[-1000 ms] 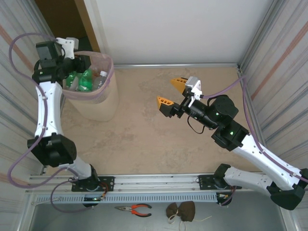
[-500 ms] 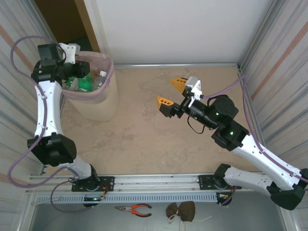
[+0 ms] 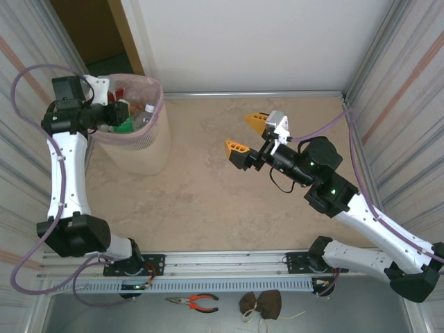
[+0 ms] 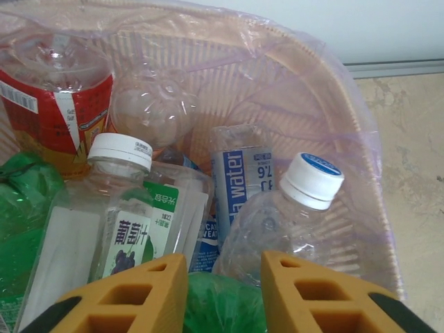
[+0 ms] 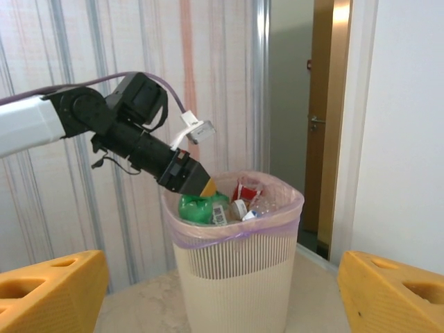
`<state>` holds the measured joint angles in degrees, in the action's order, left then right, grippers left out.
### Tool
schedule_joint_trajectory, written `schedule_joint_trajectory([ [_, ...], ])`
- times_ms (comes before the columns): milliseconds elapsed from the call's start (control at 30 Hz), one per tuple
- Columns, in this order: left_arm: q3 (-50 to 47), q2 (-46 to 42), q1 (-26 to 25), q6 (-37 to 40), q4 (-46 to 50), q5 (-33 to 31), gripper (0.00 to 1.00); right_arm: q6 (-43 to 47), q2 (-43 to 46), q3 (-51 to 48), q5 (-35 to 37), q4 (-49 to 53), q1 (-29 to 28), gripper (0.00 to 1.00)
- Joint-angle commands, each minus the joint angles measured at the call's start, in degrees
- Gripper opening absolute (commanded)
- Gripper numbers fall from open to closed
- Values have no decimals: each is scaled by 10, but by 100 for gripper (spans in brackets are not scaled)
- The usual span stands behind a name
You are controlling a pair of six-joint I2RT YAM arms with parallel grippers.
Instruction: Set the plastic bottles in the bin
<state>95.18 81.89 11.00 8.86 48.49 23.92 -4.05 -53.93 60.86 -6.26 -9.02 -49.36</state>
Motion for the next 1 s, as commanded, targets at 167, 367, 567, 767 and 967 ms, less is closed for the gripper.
schedule_joint_trajectory([
  [167,-70,8,9,3,21,-7,26,-13,-2,19,-7,4,4,84],
  [367,-109,26,8,-2,10,-7,22,-11,-1,17,-4,6,4,84],
  [567,-138,30,9,-6,-2,-3,21,-10,-4,16,-2,5,4,84],
  [767,-167,1,9,-13,-33,-1,21,-9,-2,16,0,7,4,84],
  [967,-131,-53,9,-36,-67,24,32,-7,8,17,6,14,4,84],
])
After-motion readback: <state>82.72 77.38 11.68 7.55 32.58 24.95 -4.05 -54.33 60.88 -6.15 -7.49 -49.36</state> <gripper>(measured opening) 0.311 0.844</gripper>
